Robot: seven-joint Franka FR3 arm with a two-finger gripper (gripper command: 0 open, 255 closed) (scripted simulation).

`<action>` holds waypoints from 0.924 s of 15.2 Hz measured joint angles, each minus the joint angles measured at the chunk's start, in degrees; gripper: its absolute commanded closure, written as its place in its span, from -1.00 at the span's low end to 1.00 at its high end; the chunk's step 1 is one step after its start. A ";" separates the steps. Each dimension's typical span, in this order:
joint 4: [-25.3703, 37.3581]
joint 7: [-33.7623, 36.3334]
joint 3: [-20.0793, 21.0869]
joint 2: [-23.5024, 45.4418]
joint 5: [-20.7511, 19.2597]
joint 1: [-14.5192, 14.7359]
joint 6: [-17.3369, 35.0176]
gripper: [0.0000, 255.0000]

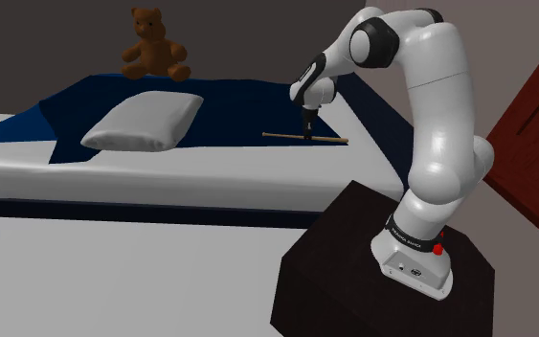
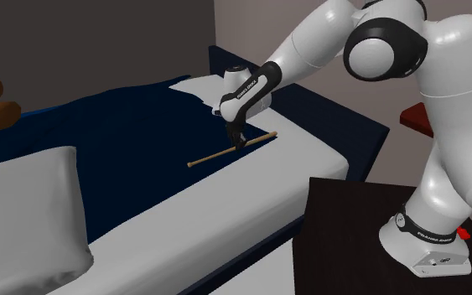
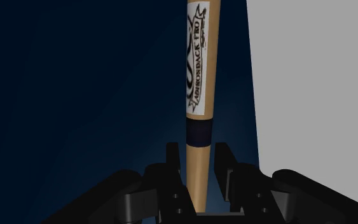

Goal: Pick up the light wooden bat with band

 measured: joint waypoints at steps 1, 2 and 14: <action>0.00 0.00 0.00 0.00 0.00 0.00 0.00 1.00; 0.00 0.00 0.00 0.00 0.01 0.00 0.01 1.00; 0.06 0.88 -1.25 -3.61 -1.53 0.93 -3.61 1.00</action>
